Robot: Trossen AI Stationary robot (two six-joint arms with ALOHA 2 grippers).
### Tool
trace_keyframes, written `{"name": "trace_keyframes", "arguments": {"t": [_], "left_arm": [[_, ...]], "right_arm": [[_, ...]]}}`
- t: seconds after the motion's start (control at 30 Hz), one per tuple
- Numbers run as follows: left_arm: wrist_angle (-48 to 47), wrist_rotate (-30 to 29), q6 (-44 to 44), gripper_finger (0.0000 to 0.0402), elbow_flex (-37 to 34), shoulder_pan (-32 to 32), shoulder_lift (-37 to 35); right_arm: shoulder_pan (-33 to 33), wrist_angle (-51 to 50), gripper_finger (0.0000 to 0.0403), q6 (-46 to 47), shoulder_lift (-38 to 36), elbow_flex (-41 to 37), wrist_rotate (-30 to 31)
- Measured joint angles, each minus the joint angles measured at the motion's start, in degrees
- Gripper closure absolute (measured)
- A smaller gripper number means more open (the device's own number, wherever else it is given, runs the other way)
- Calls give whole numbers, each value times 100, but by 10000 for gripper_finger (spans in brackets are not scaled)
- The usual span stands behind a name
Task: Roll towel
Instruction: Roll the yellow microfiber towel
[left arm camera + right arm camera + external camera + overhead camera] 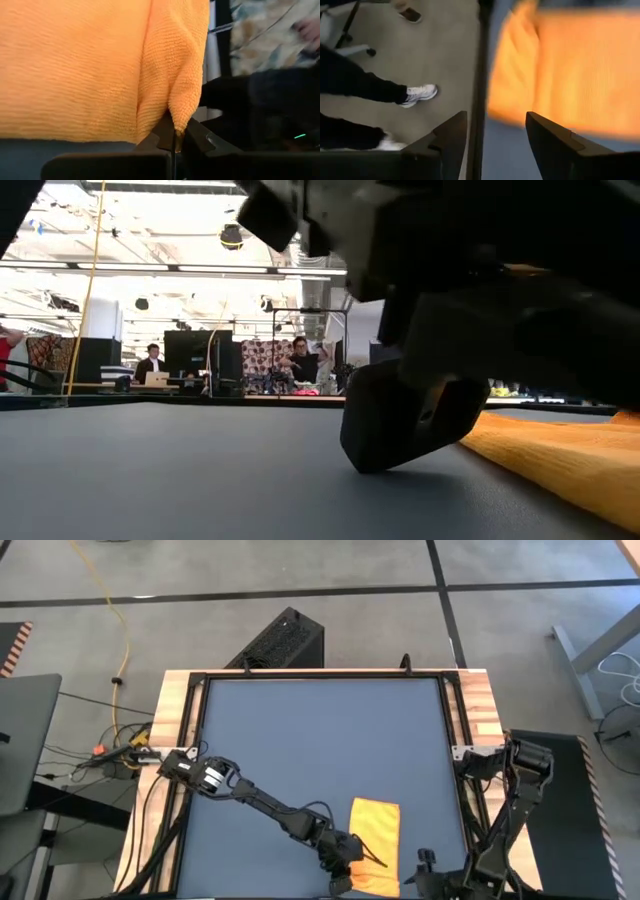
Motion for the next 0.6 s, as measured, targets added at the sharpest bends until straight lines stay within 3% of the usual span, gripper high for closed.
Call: {"name": "trace_keyframes", "arguments": {"t": [0.23, 0.47, 0.6], "left_arm": [[-255, 650, -661, 401, 0, 240, 16], [-693, 842, -819, 401, -2, 245, 10], [-312, 864, -1134, 401, -267, 249, -16]], "right_arm": [[-329, 678, 172, -1689, 469, 135, 247], [-405, 672, 191, -1404, 812, 139, 494], [-367, 688, 209, -1228, 1016, 139, 527]]}}
